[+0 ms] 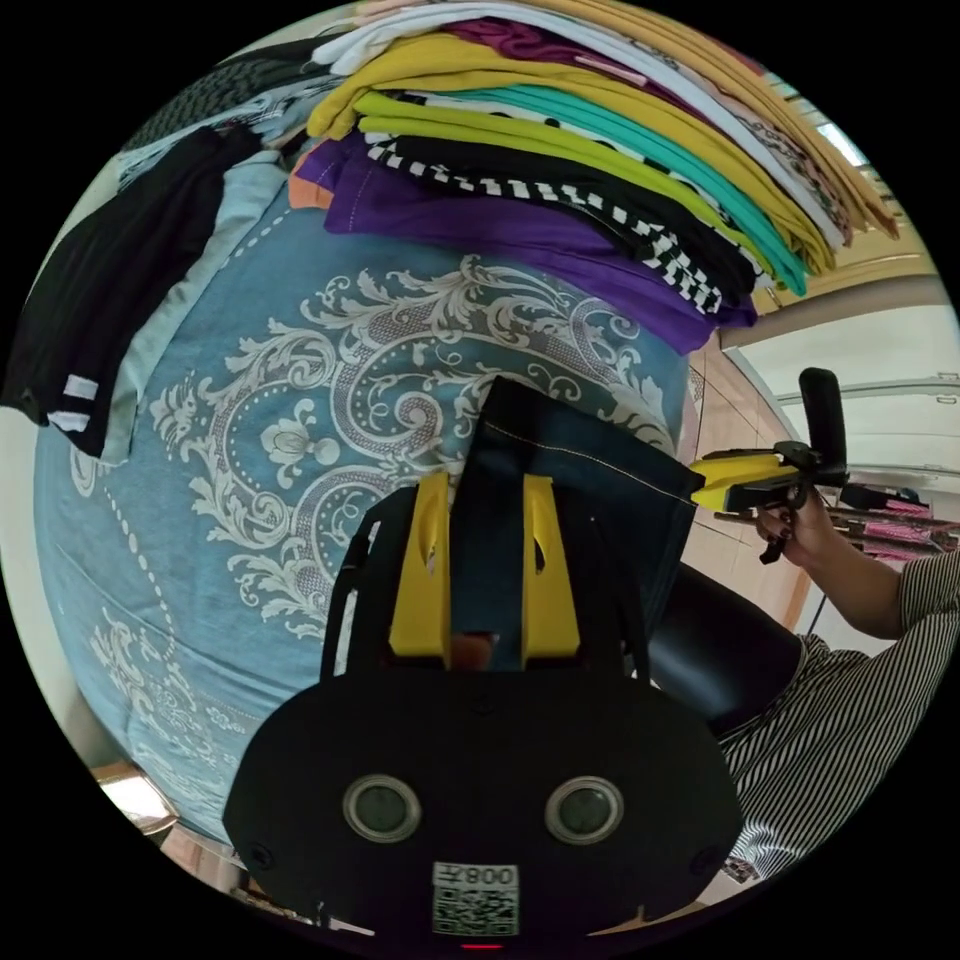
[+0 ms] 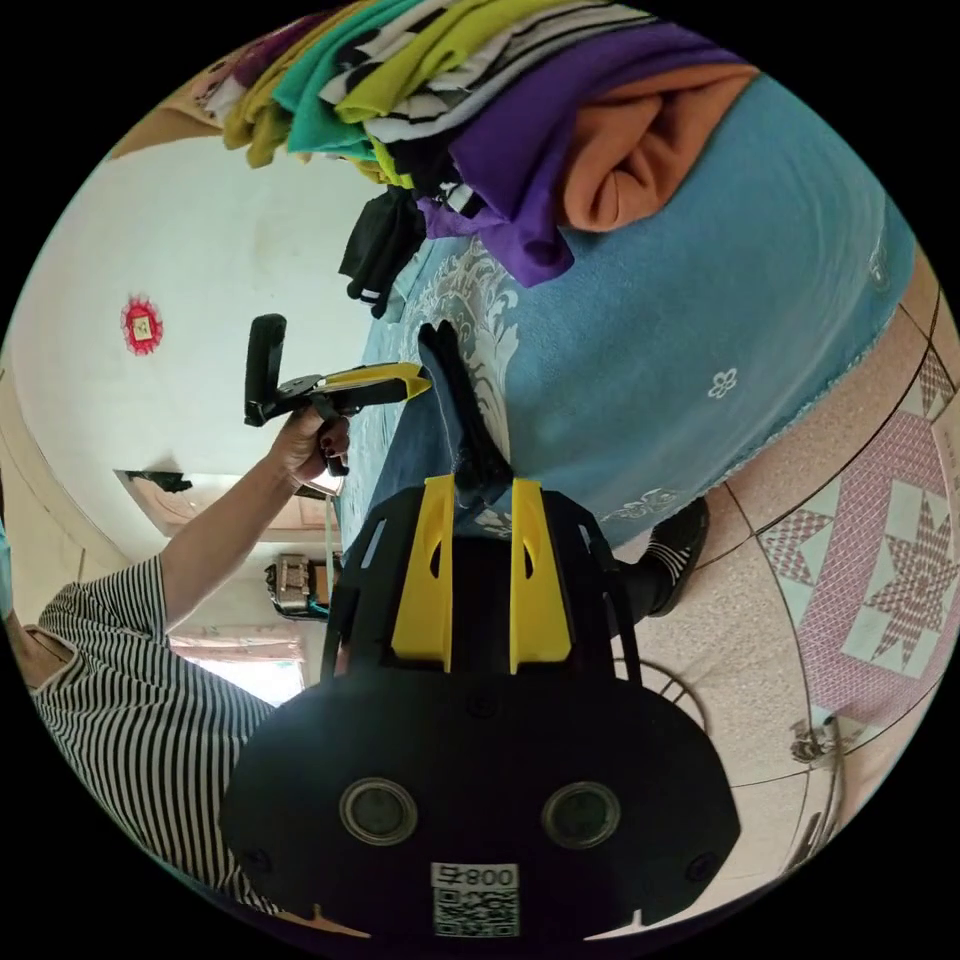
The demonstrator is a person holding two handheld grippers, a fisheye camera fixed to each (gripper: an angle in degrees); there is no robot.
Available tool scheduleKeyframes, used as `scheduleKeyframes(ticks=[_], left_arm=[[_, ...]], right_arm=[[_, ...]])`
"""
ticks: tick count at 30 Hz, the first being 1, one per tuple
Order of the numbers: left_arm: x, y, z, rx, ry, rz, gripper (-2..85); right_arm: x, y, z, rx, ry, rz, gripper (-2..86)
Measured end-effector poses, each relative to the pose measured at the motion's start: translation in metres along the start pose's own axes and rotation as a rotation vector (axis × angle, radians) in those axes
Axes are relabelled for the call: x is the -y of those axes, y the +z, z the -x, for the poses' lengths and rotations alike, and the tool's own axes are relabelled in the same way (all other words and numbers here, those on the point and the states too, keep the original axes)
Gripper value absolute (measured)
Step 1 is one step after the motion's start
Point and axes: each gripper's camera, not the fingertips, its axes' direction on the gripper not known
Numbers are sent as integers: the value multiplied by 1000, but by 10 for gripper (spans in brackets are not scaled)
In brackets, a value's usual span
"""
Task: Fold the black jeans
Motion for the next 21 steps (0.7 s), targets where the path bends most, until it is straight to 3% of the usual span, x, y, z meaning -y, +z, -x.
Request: scheduleKeyframes(ticks=[8,18,21], left_arm=[[-9,-3,14,-101,-48,-1,33],[-21,-69,28,-105,-17,-176,20],[-7,-50,20,-25,45,-77,20]], right_arm=[[9,-8,5,76,-1,-14,55],[41,-56,44,181,-113,-148,44],[54,-60,41,109,-103,-134,44]])
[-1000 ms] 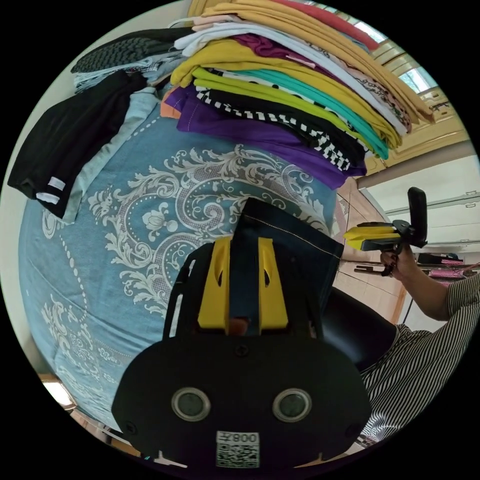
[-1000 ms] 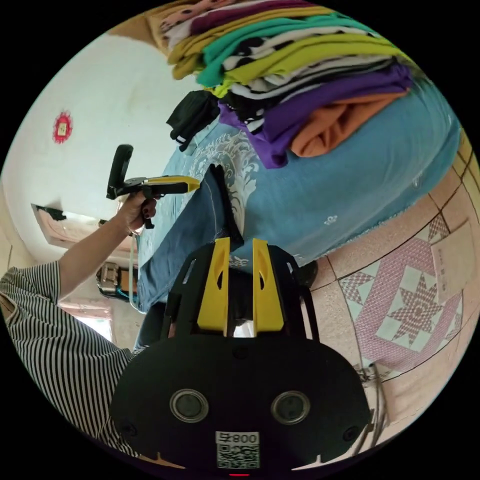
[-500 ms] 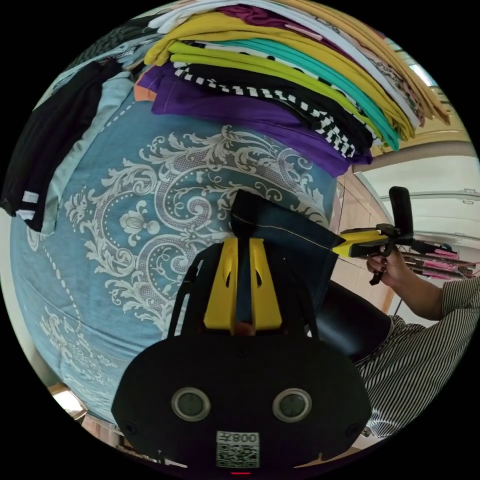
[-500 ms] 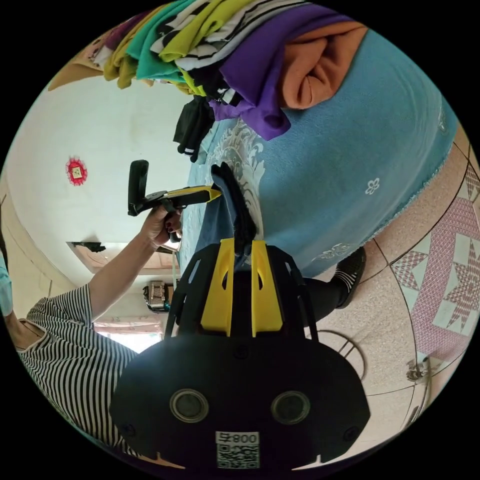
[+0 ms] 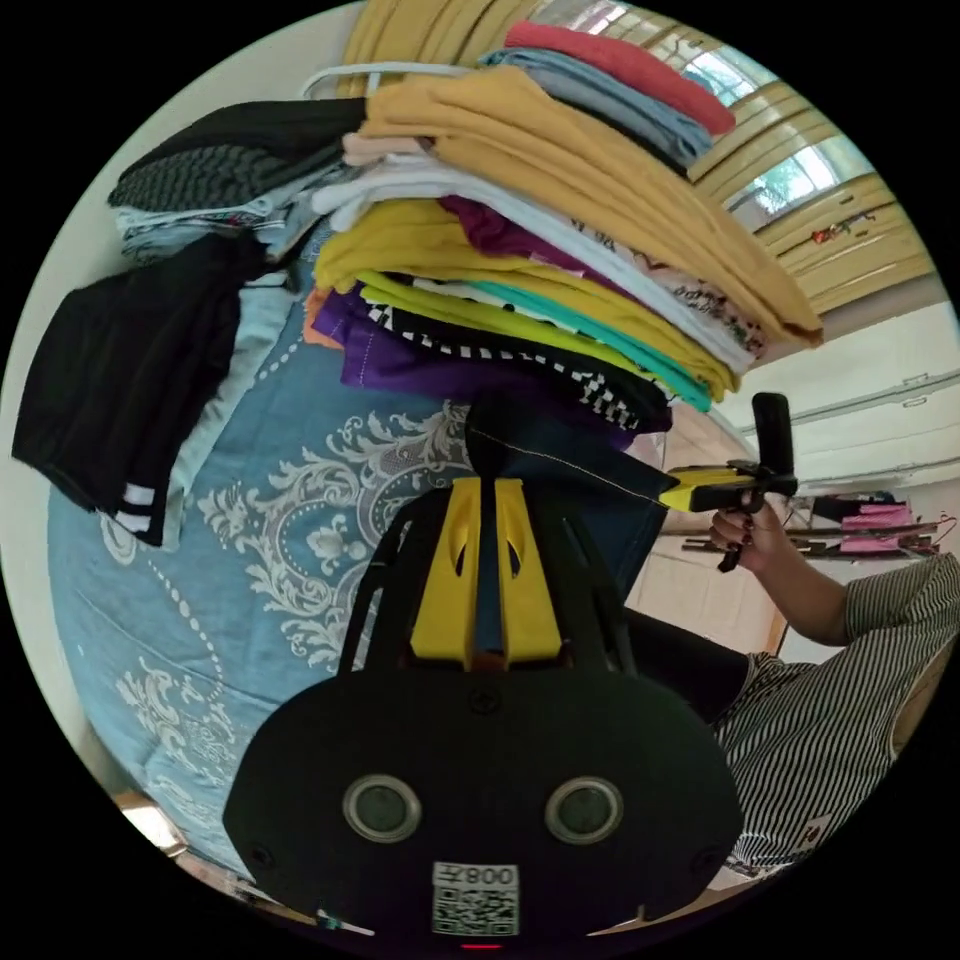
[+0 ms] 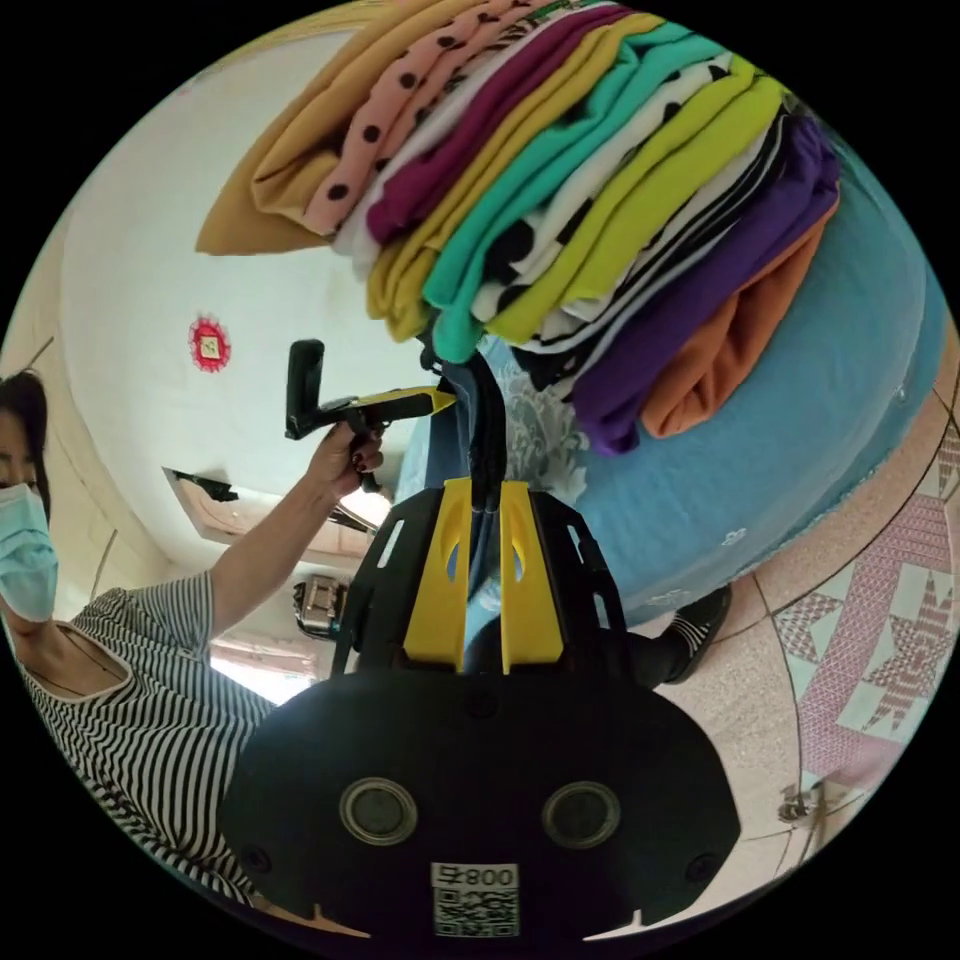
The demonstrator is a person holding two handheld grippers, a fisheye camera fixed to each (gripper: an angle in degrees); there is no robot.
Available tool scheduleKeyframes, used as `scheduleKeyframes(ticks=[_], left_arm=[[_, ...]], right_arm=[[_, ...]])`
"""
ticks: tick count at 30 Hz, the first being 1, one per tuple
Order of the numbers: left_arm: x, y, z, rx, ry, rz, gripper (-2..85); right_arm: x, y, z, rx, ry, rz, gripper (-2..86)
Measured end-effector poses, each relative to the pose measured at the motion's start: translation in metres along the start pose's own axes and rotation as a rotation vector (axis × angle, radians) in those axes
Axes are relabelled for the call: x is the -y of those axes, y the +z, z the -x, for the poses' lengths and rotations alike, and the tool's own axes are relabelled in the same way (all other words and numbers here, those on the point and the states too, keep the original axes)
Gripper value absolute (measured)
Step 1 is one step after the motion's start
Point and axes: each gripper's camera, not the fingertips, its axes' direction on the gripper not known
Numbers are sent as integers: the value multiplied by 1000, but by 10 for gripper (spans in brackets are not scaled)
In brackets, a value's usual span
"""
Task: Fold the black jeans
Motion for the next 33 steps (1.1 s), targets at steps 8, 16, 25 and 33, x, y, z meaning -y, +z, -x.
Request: scheduleKeyframes(ticks=[8,16,25,33], left_arm=[[-35,35,14,17,-2,57,19],[-126,-7,42,-29,15,-66,19],[-284,-66,78,-31,-1,-252,18],[-479,-91,132,-59,-119,-421,21]], right_arm=[[3,15,5,-68,36,36,45],[13,17,75,-37,-93,40,51],[5,48,203,75,-304,83,55],[-16,134,326,189,-482,249,52]])
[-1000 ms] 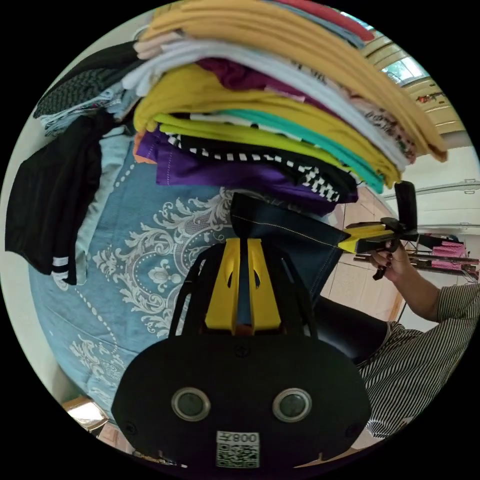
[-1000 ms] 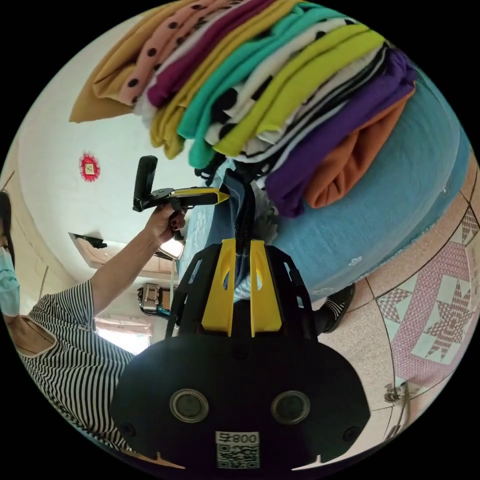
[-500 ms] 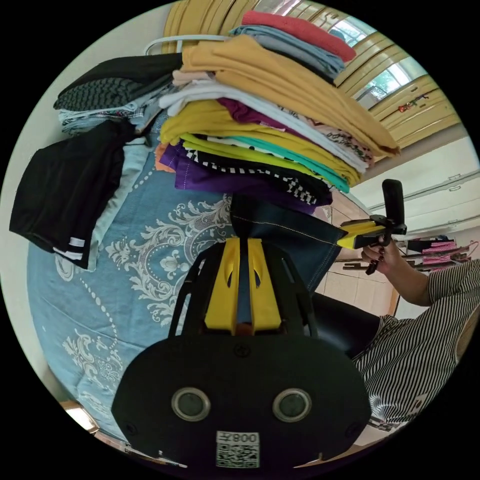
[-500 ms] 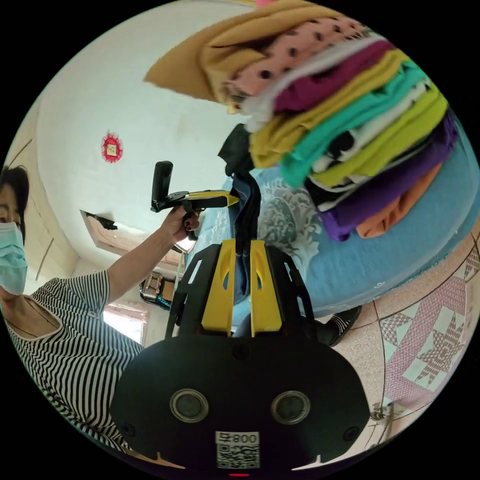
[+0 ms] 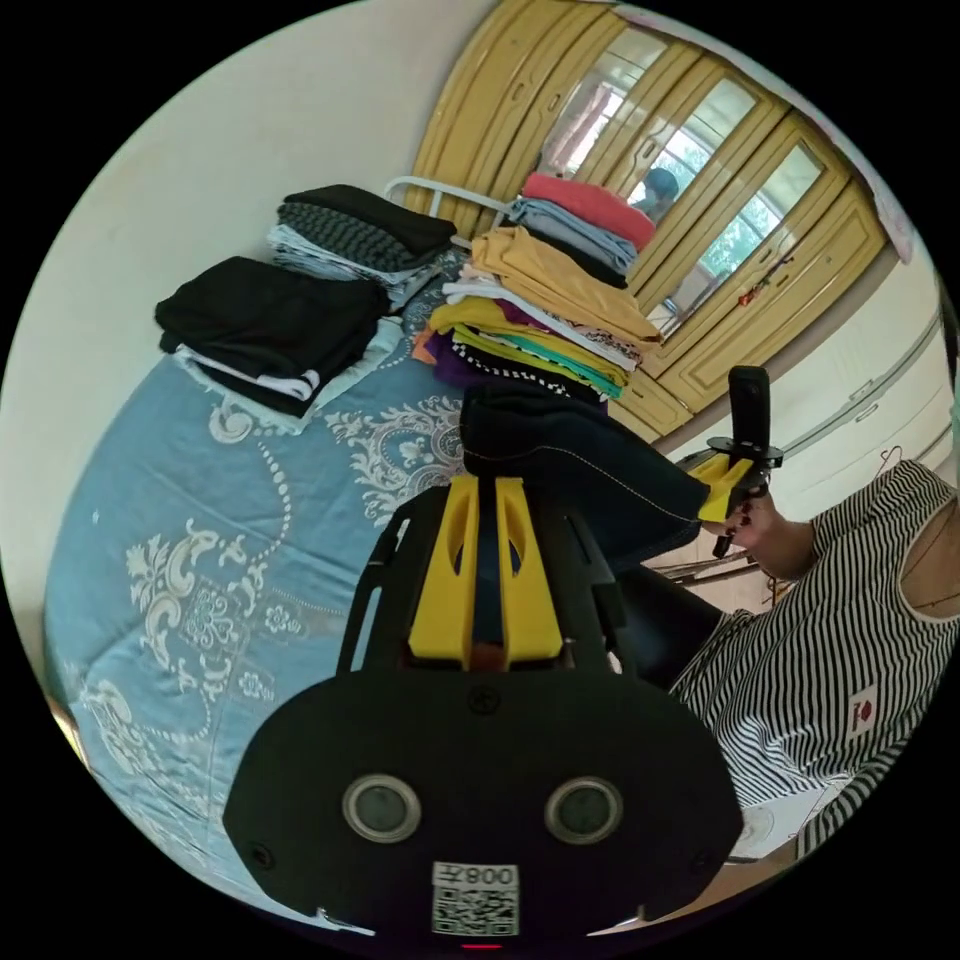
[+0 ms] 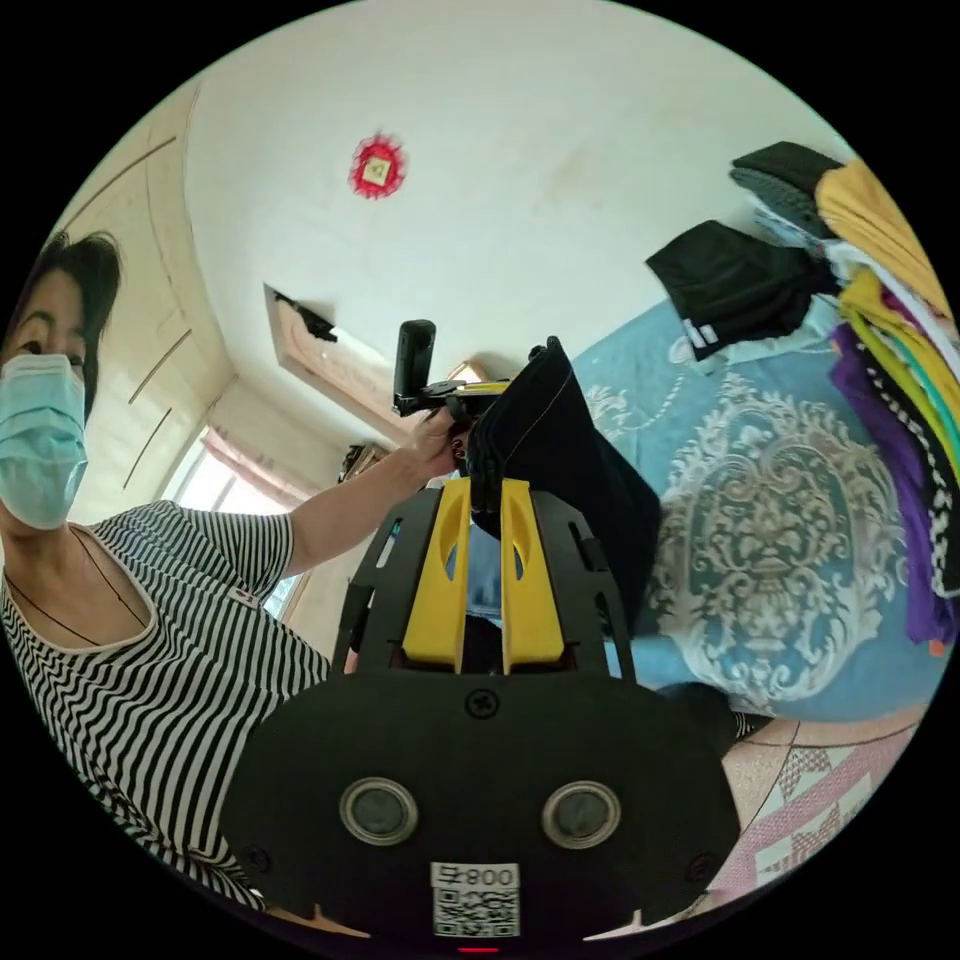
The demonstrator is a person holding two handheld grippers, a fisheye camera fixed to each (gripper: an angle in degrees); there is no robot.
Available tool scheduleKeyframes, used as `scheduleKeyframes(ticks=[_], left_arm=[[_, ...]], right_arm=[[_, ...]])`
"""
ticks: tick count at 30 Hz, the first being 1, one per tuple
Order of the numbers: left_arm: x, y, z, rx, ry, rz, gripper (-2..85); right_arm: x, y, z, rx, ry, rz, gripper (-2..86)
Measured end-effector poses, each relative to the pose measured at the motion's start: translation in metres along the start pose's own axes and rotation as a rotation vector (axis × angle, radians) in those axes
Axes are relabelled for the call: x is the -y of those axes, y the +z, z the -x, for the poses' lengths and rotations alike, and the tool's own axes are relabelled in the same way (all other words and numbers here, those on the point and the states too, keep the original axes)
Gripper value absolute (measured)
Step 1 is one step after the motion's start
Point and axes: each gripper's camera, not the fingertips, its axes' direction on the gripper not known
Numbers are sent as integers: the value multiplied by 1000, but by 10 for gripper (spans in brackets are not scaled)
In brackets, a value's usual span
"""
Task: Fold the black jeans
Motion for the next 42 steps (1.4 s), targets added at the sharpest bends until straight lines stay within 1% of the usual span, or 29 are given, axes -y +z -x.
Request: scheduleKeyframes(ticks=[5,9,11,13,14,16,18,20,24,26,28,30,31,33,36,38,39,40,42], left_arm=[[-117,-46,48,-4,-100,-68,21],[-216,-67,91,-2,-204,-107,14],[-256,-67,111,21,-271,-98,7],[-310,-60,140,7,-379,-80,3],[-323,-58,146,3,-409,-74,3],[-373,-45,168,-38,-512,-53,2],[-405,-37,177,-78,-570,-52,2],[-429,-32,178,-104,-596,-72,2],[-458,-25,163,-170,-569,-135,1],[-465,-16,156,-195,-548,-128,1],[-475,9,151,-147,-542,-1,0],[-487,23,149,-65,-520,83,0],[-497,20,153,-80,-569,45,0],[-507,14,157,-92,-606,31,0],[-518,-2,145,-71,-557,-16,0],[-525,1,139,-64,-535,14,0],[-531,8,137,-20,-530,86,0],[-539,15,136,0,-506,118,0],[-550,11,141,-29,-576,92,0]], right_arm=[[25,107,51,96,-67,190,54],[29,183,77,105,-102,345,56],[26,230,86,66,-119,448,57],[22,263,85,16,-106,525,57],[19,283,82,-11,-100,577,57],[13,310,73,-54,-84,662,57],[7,334,64,-91,-66,740,57],[2,357,57,-83,-31,795,58],[7,375,67,-112,-52,817,61],[8,385,70,-102,-60,838,65],[11,388,69,-73,-22,826,66],[17,386,70,-50,9,810,65],[22,382,74,-28,23,801,62],[30,370,82,-21,27,769,45],[46,338,90,-54,22,676,27],[51,320,79,-150,57,626,12],[51,318,74,-179,78,619,10],[48,318,60,-225,126,624,6],[46,320,44,-179,236,639,4]])
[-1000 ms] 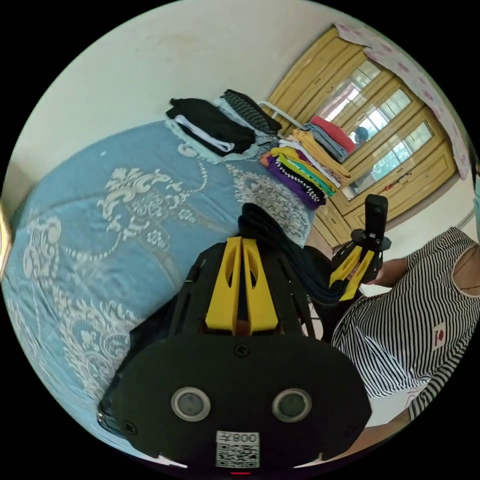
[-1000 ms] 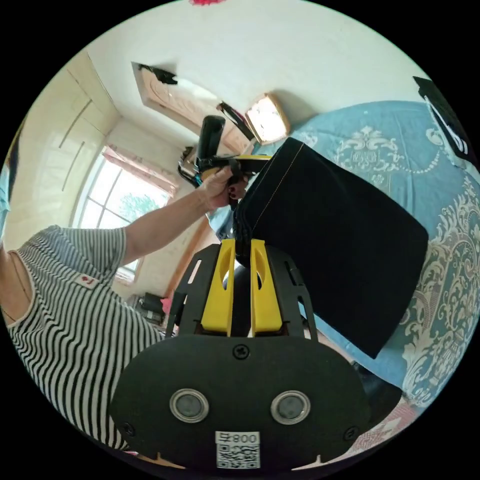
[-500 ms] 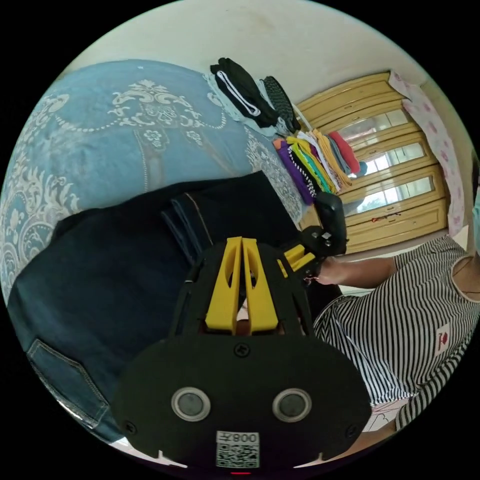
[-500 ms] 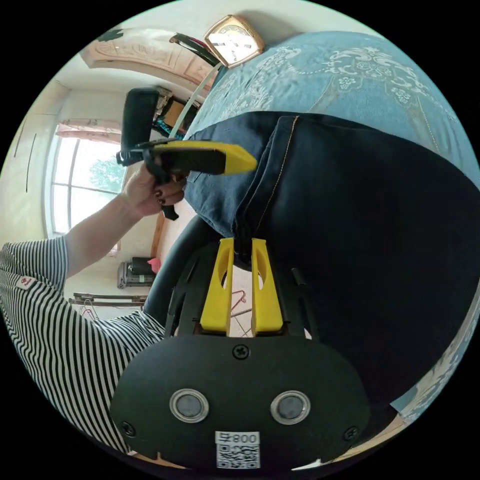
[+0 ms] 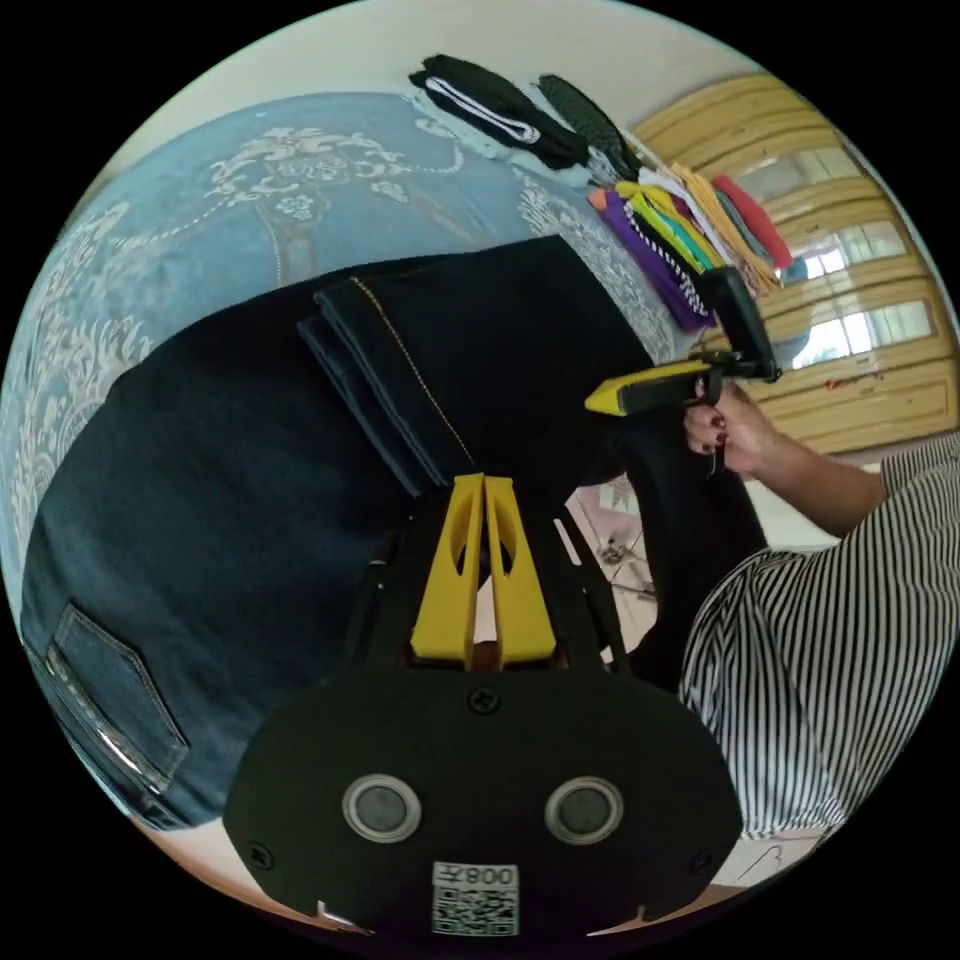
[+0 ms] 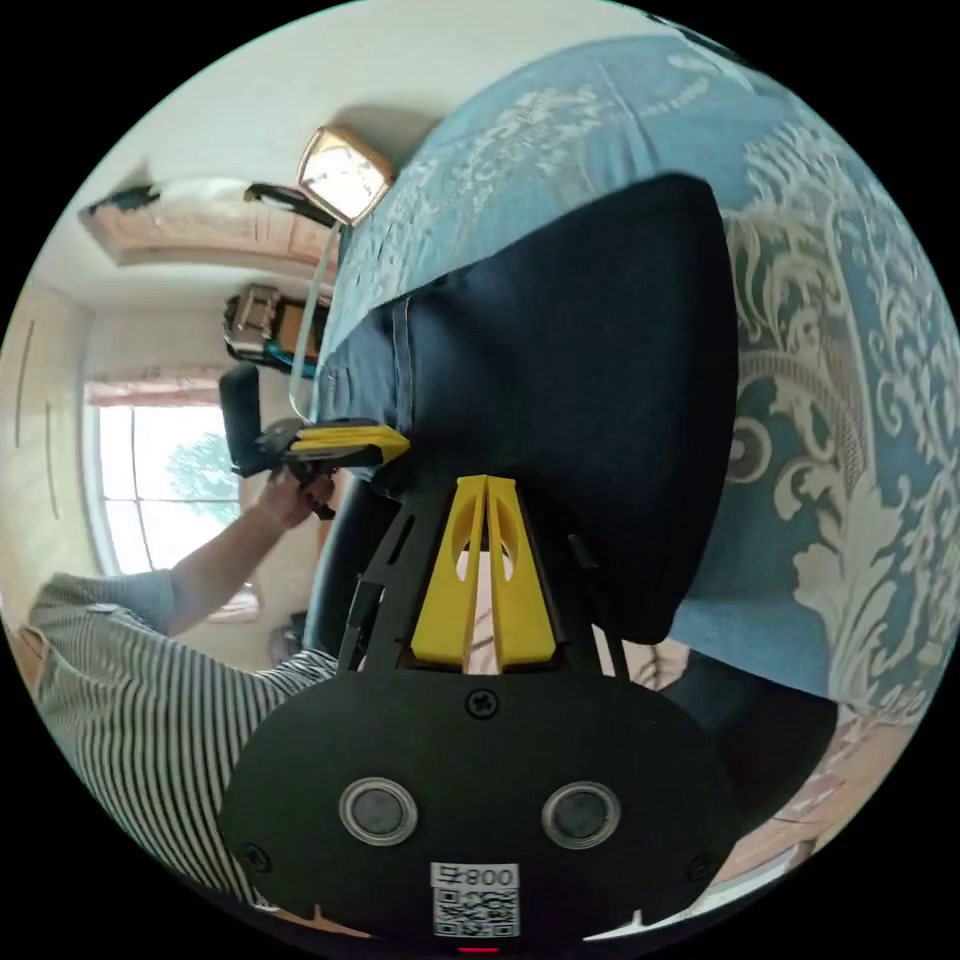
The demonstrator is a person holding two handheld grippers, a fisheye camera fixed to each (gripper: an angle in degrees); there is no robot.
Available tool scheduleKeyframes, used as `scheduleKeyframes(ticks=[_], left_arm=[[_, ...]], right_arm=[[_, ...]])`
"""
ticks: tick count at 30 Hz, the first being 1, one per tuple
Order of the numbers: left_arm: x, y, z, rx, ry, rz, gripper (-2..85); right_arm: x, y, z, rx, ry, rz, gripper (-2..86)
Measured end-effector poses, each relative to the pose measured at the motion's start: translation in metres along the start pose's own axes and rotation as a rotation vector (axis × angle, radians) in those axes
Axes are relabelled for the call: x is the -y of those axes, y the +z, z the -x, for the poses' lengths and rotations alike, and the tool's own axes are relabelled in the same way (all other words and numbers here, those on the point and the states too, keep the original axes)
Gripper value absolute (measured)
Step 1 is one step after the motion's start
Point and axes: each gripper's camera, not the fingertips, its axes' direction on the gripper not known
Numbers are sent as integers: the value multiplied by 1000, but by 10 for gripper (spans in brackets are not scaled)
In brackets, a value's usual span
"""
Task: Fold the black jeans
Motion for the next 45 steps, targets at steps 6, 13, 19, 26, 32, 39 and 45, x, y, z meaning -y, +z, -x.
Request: scheduleKeyframes(ticks=[6,13,19,26,32,39,45], left_arm=[[-11,2,-6,118,33,32,1],[-33,-17,5,91,-59,-79,3],[-53,-70,58,130,-234,-271,17],[-43,-113,117,330,-284,-260,48],[-12,-86,154,337,-205,-7,63],[-21,-117,146,293,-182,-174,28],[-29,-96,163,195,-295,-220,20]], right_arm=[[-8,-14,35,-166,-75,-84,1],[-2,-16,45,-99,-69,-40,1],[29,-12,79,2,-170,-41,3],[111,62,177,-54,-492,86,30],[141,148,233,-225,-690,237,50],[134,186,221,-214,-682,302,13],[133,192,220,-210,-680,299,4]])
